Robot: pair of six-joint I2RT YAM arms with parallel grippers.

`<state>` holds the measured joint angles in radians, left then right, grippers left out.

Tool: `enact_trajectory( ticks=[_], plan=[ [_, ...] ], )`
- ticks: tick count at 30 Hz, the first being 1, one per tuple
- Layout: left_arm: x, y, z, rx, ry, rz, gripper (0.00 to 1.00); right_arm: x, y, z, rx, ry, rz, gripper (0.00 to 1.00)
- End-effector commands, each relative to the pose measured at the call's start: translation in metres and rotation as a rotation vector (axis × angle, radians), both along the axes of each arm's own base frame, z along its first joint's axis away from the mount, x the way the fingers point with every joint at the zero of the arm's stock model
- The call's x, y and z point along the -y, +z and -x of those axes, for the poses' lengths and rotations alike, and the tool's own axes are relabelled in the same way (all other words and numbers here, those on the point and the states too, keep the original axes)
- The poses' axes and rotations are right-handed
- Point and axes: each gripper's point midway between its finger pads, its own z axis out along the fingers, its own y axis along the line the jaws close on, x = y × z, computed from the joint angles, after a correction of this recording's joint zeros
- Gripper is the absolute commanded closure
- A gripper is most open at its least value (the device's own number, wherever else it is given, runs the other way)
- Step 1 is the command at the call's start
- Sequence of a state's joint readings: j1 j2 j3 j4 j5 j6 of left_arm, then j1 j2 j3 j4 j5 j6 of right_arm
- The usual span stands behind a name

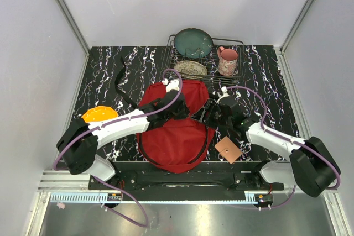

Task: Pack the student bag
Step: Unzip the student bag at the center of the board.

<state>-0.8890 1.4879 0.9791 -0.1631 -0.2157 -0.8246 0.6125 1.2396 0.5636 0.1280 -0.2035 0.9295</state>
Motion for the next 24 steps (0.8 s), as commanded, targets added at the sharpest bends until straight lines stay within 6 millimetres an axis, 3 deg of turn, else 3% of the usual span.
enact_trajectory(
  ticks=[1,4,6,10,13,24],
  plan=[
    [0.012,0.021,-0.008,0.043,-0.006,0.062,1.00,-0.004,0.010,-0.008,0.047,0.028,0.023,0.37],
    [0.013,0.021,-0.008,0.042,-0.010,0.063,1.00,-0.005,0.006,-0.009,0.044,0.043,0.043,0.40],
    [0.013,0.022,-0.008,0.043,-0.009,0.068,1.00,-0.006,0.004,-0.009,0.040,0.056,0.054,0.49],
    [0.013,0.021,-0.008,0.041,-0.009,0.073,1.00,-0.010,0.004,-0.007,0.040,0.081,0.042,0.81],
    [0.013,0.020,-0.007,0.039,-0.007,0.071,1.00,-0.009,0.004,-0.007,0.035,0.060,0.026,1.00],
    [0.002,0.011,-0.006,0.033,0.012,0.050,1.00,0.022,0.010,-0.010,0.083,-0.063,0.116,1.00]
  ],
)
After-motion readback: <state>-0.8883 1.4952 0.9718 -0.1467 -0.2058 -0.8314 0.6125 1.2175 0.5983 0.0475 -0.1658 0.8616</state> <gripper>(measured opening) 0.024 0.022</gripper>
